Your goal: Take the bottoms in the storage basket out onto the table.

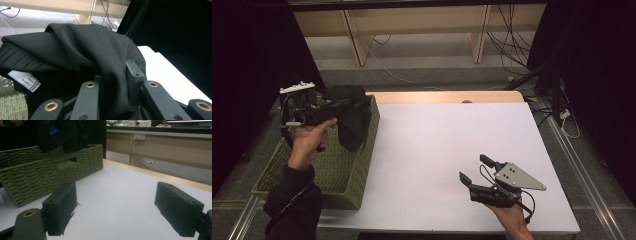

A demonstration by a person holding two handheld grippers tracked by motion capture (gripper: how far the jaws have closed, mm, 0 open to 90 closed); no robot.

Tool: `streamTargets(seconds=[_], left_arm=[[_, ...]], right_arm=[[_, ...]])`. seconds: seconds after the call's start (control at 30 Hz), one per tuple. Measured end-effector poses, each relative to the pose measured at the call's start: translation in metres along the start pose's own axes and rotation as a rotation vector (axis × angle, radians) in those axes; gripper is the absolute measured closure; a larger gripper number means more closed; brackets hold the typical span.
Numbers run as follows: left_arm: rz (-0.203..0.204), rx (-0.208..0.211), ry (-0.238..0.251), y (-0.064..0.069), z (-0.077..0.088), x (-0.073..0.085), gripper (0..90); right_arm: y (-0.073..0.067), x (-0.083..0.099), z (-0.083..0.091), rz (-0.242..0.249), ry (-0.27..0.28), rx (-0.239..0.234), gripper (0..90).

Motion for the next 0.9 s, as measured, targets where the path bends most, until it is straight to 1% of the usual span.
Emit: streamTargets(seconds=[0.1,0.23,0.33,0.5,0.8,0.9], left_arm=[[-0.017,0.011,0.000,0.007,0.001,-0.001,74.5],[-0.027,0.020,0.004,0.013,0.000,-0.002,74.5],[-0.044,0.023,0.003,0.019,0.001,-0.003,74.6],[-0.056,0.040,0.002,0.027,-0.001,-0.003,74.6],[-0.098,0.077,-0.004,0.050,-0.005,-0.003,74.6],[-0.111,0.083,-0.011,0.056,-0.008,-0.002,74.6]], right_arm=[[0.000,0.000,0.000,0.000,0.000,0.000,18.9],[0.000,0.000,0.000,0.000,0.000,0.000,18.9],[0.000,0.000,0.000,0.000,0.000,0.000,18.9],[0.000,0.000,0.000,0.001,0.000,0.000,19.0],[0.000,0.000,0.000,0.001,0.000,0.000,19.0],[0.000,0.000,0.000,0.000,0.000,0.001,18.9]])
Point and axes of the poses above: each handheld gripper's, and its own axes: z roughly backward along the jaws, x roughly out of its underside, y roughly to its right, the point moved 8 cm from there along -z, roughly forward along the jaws, and after that the axes turned 8 degrees about -y, right-handed, at the moved point
